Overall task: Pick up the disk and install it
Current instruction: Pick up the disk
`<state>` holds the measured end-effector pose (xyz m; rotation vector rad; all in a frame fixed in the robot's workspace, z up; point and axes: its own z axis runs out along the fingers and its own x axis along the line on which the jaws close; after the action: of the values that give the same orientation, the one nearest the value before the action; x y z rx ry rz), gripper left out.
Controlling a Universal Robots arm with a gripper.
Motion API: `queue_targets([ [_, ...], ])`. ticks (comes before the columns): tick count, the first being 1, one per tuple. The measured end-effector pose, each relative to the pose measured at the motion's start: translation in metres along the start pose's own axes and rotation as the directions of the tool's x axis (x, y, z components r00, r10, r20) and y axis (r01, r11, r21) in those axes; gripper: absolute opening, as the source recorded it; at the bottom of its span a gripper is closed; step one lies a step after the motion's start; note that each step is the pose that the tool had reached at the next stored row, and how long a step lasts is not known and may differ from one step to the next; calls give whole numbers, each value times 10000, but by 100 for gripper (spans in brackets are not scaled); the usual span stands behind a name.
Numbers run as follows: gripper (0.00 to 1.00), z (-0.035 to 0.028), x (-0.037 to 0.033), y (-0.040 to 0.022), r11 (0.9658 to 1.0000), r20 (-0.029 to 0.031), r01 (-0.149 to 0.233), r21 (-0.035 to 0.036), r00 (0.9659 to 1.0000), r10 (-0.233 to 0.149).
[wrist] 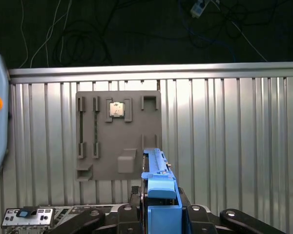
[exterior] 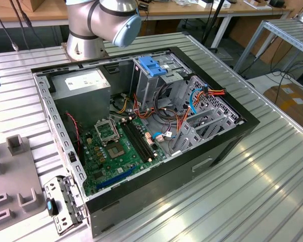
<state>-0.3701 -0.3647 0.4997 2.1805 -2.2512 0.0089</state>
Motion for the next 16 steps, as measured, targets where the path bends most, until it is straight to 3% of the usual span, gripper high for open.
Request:
queue_targets([
  [16,37,0,-8,-253,10000,0,0,0,10000,0],
])
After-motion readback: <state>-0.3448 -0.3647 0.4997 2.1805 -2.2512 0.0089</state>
